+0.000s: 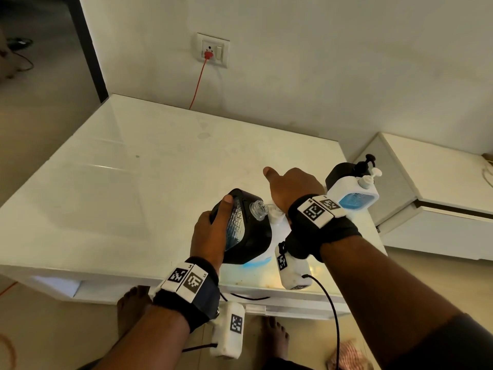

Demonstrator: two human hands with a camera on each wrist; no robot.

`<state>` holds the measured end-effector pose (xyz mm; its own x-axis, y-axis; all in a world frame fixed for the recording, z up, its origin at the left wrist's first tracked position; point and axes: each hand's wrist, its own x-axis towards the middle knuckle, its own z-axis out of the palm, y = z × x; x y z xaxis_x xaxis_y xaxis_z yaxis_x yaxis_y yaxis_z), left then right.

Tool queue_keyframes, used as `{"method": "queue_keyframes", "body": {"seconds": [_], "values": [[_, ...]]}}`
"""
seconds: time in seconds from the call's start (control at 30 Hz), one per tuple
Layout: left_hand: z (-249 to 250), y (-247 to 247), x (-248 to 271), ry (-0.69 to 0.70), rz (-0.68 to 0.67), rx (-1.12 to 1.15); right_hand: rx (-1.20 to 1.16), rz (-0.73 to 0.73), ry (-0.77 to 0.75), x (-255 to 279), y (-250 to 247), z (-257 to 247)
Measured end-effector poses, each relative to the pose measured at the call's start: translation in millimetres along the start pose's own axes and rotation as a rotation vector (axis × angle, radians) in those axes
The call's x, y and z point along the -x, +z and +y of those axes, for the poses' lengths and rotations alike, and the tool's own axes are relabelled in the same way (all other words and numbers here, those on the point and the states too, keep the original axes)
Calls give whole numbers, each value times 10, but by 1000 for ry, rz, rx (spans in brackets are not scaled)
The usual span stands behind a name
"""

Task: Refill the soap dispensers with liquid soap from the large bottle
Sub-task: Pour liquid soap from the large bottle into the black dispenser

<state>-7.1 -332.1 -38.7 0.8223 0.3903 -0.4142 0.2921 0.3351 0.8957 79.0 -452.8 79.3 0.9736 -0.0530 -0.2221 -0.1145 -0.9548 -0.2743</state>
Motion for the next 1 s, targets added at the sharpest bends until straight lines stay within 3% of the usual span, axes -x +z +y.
{"method": "queue_keyframes", "body": {"seconds": [0.3,0.73,0.9,1.0], "values": [[17,3,4,17,7,-33,-97,-119,-28,30,-136,-54],[-3,9,-16,2,8,-15,-3,23,15,40,-4,3],[15,3,2,19,16,-45,-84,-129,-13,34,-108,-33],[32,18,11,15,10,-43,-104,-137,-24,23,-122,-35]]}}
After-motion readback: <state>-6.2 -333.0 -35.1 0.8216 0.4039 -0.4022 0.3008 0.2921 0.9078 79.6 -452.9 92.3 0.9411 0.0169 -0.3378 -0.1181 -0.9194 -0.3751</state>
